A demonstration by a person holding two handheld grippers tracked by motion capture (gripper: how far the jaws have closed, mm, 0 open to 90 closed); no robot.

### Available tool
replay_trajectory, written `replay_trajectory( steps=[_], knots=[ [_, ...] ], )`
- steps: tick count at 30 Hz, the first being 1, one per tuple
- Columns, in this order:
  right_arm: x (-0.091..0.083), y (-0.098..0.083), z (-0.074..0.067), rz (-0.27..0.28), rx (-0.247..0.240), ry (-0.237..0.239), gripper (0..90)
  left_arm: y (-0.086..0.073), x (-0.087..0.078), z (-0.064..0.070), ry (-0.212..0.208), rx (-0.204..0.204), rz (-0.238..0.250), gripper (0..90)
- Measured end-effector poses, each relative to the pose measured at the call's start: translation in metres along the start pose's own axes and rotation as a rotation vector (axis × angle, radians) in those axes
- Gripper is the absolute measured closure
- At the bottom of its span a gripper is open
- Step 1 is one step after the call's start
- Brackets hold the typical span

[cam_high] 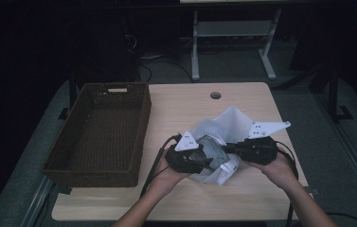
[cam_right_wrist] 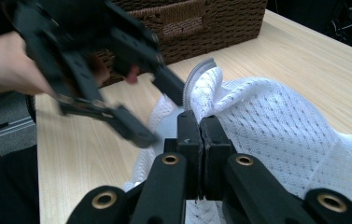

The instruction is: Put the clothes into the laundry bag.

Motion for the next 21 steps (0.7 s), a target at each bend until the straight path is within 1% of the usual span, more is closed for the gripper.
replay_trajectory(
  steps=[1, 3, 5, 6, 8, 9, 10, 11, 12, 13, 14, 15, 16, 17, 18, 19, 20, 21],
  knots=[
    [0.000, 0.000, 0.000, 0.001, 0.000, 0.000, 87.9, -0.002, 0.004, -0.001, 0.006, 0.002, -0.008, 53.6],
    [0.000, 0.000, 0.000, 0.003, -0.002, -0.002, 87.9, -0.004, 0.007, -0.002, 0.007, -0.003, -0.013, 68.2],
    [-0.001, 0.000, 0.000, 0.003, 0.000, -0.003, 87.9, -0.004, 0.011, -0.004, 0.002, 0.000, 0.000, 83.4],
    [-0.001, 0.000, 0.000, 0.004, 0.002, -0.002, 87.9, -0.003, 0.013, -0.004, -0.001, -0.008, 0.012, 87.9],
    [-0.001, 0.000, 0.000, 0.003, -0.001, -0.002, 87.9, 0.003, 0.014, -0.005, 0.002, -0.017, 0.044, 89.0],
    [-0.001, 0.001, 0.000, 0.005, -0.002, -0.002, 87.9, 0.003, 0.014, -0.005, 0.002, -0.017, 0.044, 89.2],
    [-0.001, 0.001, 0.000, 0.004, -0.002, -0.001, 87.9, 0.012, 0.016, -0.005, 0.015, -0.012, 0.078, 89.3],
    [0.000, 0.001, -0.001, 0.005, -0.001, 0.001, 87.9, 0.016, 0.019, -0.006, 0.027, -0.014, 0.092, 89.3],
    [0.000, 0.002, -0.002, 0.007, -0.004, 0.001, 87.9, 0.016, 0.019, -0.006, 0.027, -0.014, 0.092, 89.4],
    [0.000, 0.002, -0.002, 0.008, -0.006, 0.002, 87.9, 0.020, 0.027, -0.007, 0.061, -0.004, 0.104, 89.4],
    [0.000, 0.003, -0.003, 0.010, -0.007, 0.001, 88.0, 0.019, 0.034, -0.007, 0.081, 0.002, 0.103, 89.4],
    [0.000, 0.003, -0.003, 0.010, -0.007, 0.001, 88.0, 0.019, 0.034, -0.007, 0.081, 0.002, 0.103, 89.4],
    [-0.001, 0.004, -0.004, 0.017, -0.009, 0.001, 88.3, 0.015, 0.047, -0.010, 0.108, 0.005, 0.093, 89.4],
    [-0.001, 0.004, -0.004, 0.017, -0.009, 0.001, 88.3, 0.015, 0.047, -0.010, 0.108, 0.005, 0.093, 89.4],
    [-0.003, 0.005, -0.004, 0.019, -0.008, -0.002, 88.3, 0.010, 0.059, -0.013, 0.128, -0.010, 0.095, 89.4],
    [-0.003, 0.005, -0.004, 0.019, -0.008, -0.002, 88.3, 0.010, 0.059, -0.013, 0.128, -0.010, 0.095, 89.3],
    [-0.003, 0.005, -0.004, 0.019, -0.004, -0.002, 88.3, 0.008, 0.064, -0.014, 0.134, -0.025, 0.100, 89.3],
    [-0.004, 0.005, -0.003, 0.020, -0.005, -0.003, 88.4, 0.005, 0.068, -0.015, 0.137, -0.032, 0.094, 89.3]
  ],
)
Point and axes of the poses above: each handheld gripper's, and its own axes: x roughly forward along the jaws, y roughly out of its top, z roughly to its right, the point moved 6 cm from there along x, roughly forward along the jaws, and after that the axes turned 7 degrees about z, right-handed, at the moved point
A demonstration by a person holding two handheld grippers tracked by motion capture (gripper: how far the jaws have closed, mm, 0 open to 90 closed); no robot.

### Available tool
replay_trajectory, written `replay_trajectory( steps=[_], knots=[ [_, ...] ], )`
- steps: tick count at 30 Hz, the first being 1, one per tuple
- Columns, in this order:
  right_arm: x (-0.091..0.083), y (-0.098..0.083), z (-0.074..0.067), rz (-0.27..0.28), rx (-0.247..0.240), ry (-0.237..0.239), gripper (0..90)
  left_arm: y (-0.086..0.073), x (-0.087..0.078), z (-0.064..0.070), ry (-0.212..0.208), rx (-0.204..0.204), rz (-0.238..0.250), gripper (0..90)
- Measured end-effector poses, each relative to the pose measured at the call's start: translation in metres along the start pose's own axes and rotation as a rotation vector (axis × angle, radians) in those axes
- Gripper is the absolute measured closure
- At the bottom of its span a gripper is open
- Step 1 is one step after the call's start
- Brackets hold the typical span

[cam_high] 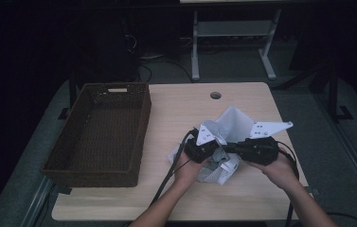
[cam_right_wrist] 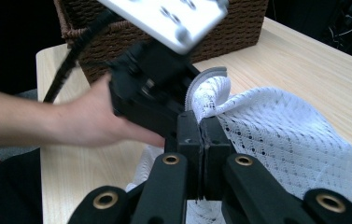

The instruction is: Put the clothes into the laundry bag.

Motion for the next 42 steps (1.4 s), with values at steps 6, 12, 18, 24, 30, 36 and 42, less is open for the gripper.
replay_trajectory(
  steps=[6, 12, 18, 24, 30, 36, 42],
  knots=[
    [-0.002, -0.003, 0.004, -0.007, -0.001, -0.016, 88.3, -0.011, 0.006, 0.002, -0.016, -0.031, -0.019, 88.1],
    [-0.003, -0.004, 0.006, -0.007, -0.001, -0.019, 88.3, -0.007, -0.008, 0.001, -0.047, -0.062, -0.016, 79.8],
    [-0.002, -0.004, 0.006, -0.010, 0.002, -0.020, 88.3, 0.004, -0.032, -0.002, -0.069, -0.085, -0.003, 69.2],
    [-0.004, -0.005, 0.008, -0.007, 0.005, -0.023, 88.3, -0.003, -0.061, -0.011, -0.057, -0.075, -0.051, 53.3],
    [-0.002, -0.005, 0.007, -0.014, 0.002, -0.020, 88.3, -0.033, -0.060, -0.026, -0.028, -0.108, -0.137, 44.6],
    [-0.001, -0.005, 0.008, -0.014, 0.001, -0.018, 88.3, -0.054, -0.034, -0.025, -0.038, -0.105, -0.216, 42.4],
    [-0.002, -0.005, 0.007, -0.012, 0.002, -0.018, 88.3, -0.057, -0.018, -0.029, -0.045, -0.122, -0.215, 65.6]
  ],
)
Point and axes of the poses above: each handheld gripper's, and its own axes: x roughly forward along the jaws, y roughly out of its top, z roughly to its right, the point moved 6 cm from there along x, roughly forward along the jaws, and after that the axes turned 7 degrees about z, right-handed, at the moved point
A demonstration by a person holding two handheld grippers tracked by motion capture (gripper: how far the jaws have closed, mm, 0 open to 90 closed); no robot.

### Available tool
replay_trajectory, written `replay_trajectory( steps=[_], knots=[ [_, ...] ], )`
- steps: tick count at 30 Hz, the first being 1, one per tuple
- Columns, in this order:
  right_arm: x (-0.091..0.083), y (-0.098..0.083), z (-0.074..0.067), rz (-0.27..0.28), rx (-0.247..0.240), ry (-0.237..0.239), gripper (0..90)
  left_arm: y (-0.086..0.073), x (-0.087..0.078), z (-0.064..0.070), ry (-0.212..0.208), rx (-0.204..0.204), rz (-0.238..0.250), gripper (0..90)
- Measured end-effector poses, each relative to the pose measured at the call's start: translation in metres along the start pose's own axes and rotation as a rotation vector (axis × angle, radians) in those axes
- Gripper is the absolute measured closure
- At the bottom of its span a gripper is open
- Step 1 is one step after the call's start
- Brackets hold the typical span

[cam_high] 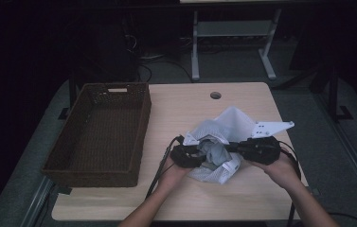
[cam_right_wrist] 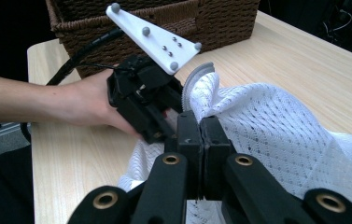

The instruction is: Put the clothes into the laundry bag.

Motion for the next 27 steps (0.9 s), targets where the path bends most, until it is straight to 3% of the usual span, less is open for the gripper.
replay_trajectory(
  steps=[1, 3, 4, 5, 6, 7, 9, 10, 11, 12, 13, 16, 17, 18, 19, 21, 25, 27],
  knots=[
    [0.000, 0.000, 0.000, -0.001, -0.001, 0.000, 88.3, 0.002, 0.001, 0.001, -0.018, -0.001, 0.012, 76.0],
    [0.000, 0.000, 0.000, -0.001, -0.002, 0.000, 88.3, 0.007, -0.001, 0.005, -0.029, 0.003, 0.041, 84.0],
    [0.000, -0.001, 0.000, -0.002, 0.001, -0.001, 88.3, 0.007, -0.001, 0.005, -0.029, 0.003, 0.041, 84.8],
    [0.000, -0.001, 0.001, -0.003, 0.006, -0.002, 88.3, 0.016, -0.009, 0.010, -0.045, 0.010, 0.088, 85.2],
    [0.000, -0.001, 0.001, -0.003, 0.006, -0.002, 88.3, 0.016, -0.009, 0.010, -0.045, 0.010, 0.088, 85.5],
    [0.001, -0.003, 0.002, -0.006, 0.012, -0.004, 88.3, 0.029, -0.021, 0.017, -0.063, 0.020, 0.151, 85.6],
    [0.003, -0.005, 0.004, -0.013, 0.017, -0.006, 88.3, 0.043, -0.029, 0.024, -0.081, 0.029, 0.207, 85.7],
    [0.003, -0.005, 0.004, -0.013, 0.017, -0.006, 88.3, 0.043, -0.029, 0.024, -0.081, 0.029, 0.207, 85.7],
    [0.007, -0.007, 0.005, -0.017, 0.030, -0.001, 88.3, 0.055, -0.031, 0.032, -0.092, 0.038, 0.255, 85.6],
    [0.007, -0.007, 0.005, -0.017, 0.030, -0.001, 88.3, 0.055, -0.031, 0.032, -0.092, 0.038, 0.255, 85.6],
    [0.010, -0.006, 0.004, -0.016, 0.031, -0.002, 88.3, 0.062, -0.027, 0.040, -0.096, 0.052, 0.276, 85.5],
    [0.008, -0.001, 0.000, 0.011, 0.035, 0.002, 88.4, 0.063, -0.019, 0.044, -0.087, 0.067, 0.271, 85.5],
    [0.006, 0.001, -0.001, 0.024, 0.037, 0.006, 88.4, 0.061, -0.007, 0.044, -0.090, 0.033, 0.262, 85.4],
    [0.003, 0.004, -0.001, 0.034, 0.042, 0.008, 88.4, 0.061, -0.007, 0.044, -0.090, 0.033, 0.262, 85.4],
    [0.001, 0.006, -0.002, 0.046, 0.042, 0.008, 88.5, 0.057, 0.005, 0.043, -0.084, 0.006, 0.254, 85.4],
    [-0.003, 0.008, -0.002, 0.062, 0.046, 0.013, 88.4, 0.055, 0.013, 0.043, -0.068, 0.011, 0.253, 85.4],
    [-0.005, 0.008, -0.002, 0.059, 0.040, 0.010, 88.4, 0.054, 0.020, 0.045, -0.077, -0.003, 0.258, 85.0],
    [-0.004, 0.006, -0.001, 0.055, 0.043, 0.010, 88.4, 0.054, 0.018, 0.047, -0.083, 0.010, 0.257, 83.4]
  ],
)
Point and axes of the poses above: each handheld gripper's, and its own axes: x roughly forward along the jaws, y roughly out of its top, z roughly to its right, the point moved 6 cm from there along x, roughly forward along the jaws, and after that the axes turned 7 degrees about z, right-handed, at the moved point
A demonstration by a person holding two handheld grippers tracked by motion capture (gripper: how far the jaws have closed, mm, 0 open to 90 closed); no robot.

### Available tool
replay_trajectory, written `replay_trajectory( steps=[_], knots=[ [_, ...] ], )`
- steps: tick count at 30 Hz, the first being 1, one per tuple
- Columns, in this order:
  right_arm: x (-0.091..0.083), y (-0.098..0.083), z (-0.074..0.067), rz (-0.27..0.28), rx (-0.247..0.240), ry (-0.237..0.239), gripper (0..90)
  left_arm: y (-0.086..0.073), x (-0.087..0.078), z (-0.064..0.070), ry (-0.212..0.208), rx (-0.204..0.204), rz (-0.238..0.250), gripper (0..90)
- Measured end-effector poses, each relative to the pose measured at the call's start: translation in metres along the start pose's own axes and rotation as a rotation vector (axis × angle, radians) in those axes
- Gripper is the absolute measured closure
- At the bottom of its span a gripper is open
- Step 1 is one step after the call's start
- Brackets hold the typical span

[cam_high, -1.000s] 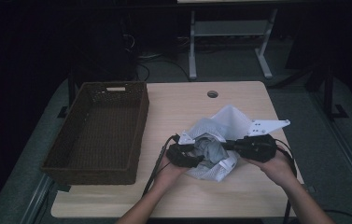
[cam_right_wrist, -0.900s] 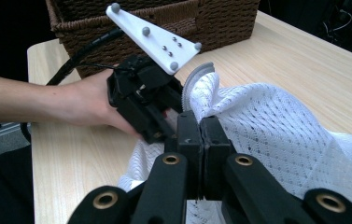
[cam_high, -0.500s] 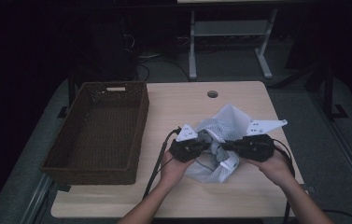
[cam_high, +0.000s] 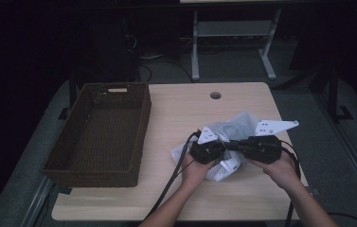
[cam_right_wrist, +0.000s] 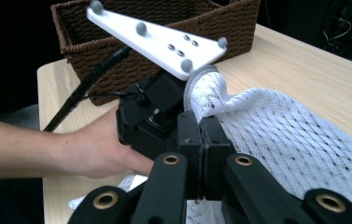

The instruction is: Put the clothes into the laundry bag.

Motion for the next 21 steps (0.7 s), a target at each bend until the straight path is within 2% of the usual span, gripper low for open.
replay_trajectory(
  steps=[3, 4, 5, 9, 10, 12, 15, 17, 18, 19, 20, 21],
  knots=[
    [0.000, -0.001, 0.001, -0.003, 0.002, -0.002, 88.4, 0.002, -0.007, -0.001, -0.002, 0.011, -0.002, 77.9],
    [0.000, -0.002, 0.002, -0.004, 0.002, -0.003, 88.4, 0.004, -0.011, -0.001, -0.013, 0.008, 0.000, 77.9],
    [-0.001, -0.002, 0.003, -0.004, 0.001, -0.009, 88.3, 0.009, -0.023, -0.001, -0.023, 0.012, 0.002, 73.0],
    [-0.001, -0.001, 0.004, -0.002, -0.001, -0.014, 88.3, 0.016, -0.045, 0.002, -0.086, 0.019, -0.027, 61.9],
    [-0.001, -0.001, 0.004, -0.003, -0.002, -0.015, 88.4, 0.016, -0.045, 0.002, -0.086, 0.019, -0.027, 59.6],
    [-0.001, -0.001, 0.004, -0.005, -0.004, -0.015, 88.3, 0.014, -0.051, 0.006, -0.126, 0.045, -0.076, 56.4],
    [0.000, -0.001, 0.003, -0.007, -0.006, -0.015, 88.3, 0.004, -0.042, 0.010, -0.144, 0.051, -0.114, 52.9],
    [0.001, -0.001, 0.003, -0.007, -0.007, -0.014, 88.3, 0.000, -0.036, 0.011, -0.150, 0.053, -0.127, 57.3],
    [0.001, 0.000, 0.002, -0.004, -0.010, -0.011, 88.4, -0.006, -0.024, 0.013, -0.132, 0.066, -0.125, 63.1],
    [0.001, 0.000, 0.002, -0.004, -0.010, -0.011, 88.4, -0.006, -0.024, 0.013, -0.132, 0.066, -0.125, 70.0],
    [0.000, 0.000, 0.001, -0.003, -0.008, -0.011, 88.4, -0.007, -0.013, 0.013, -0.104, 0.063, -0.113, 73.5],
    [0.000, 0.001, 0.001, -0.001, -0.009, -0.009, 88.3, -0.006, -0.008, 0.013, -0.095, 0.052, -0.102, 77.5]
  ],
)
Point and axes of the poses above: each handheld gripper's, and its own axes: x roughly forward along the jaws, y roughly out of its top, z roughly to its right, the point moved 6 cm from there along x, roughly forward along the jaws, and after that the axes turned 7 degrees about z, right-handed, at the moved point
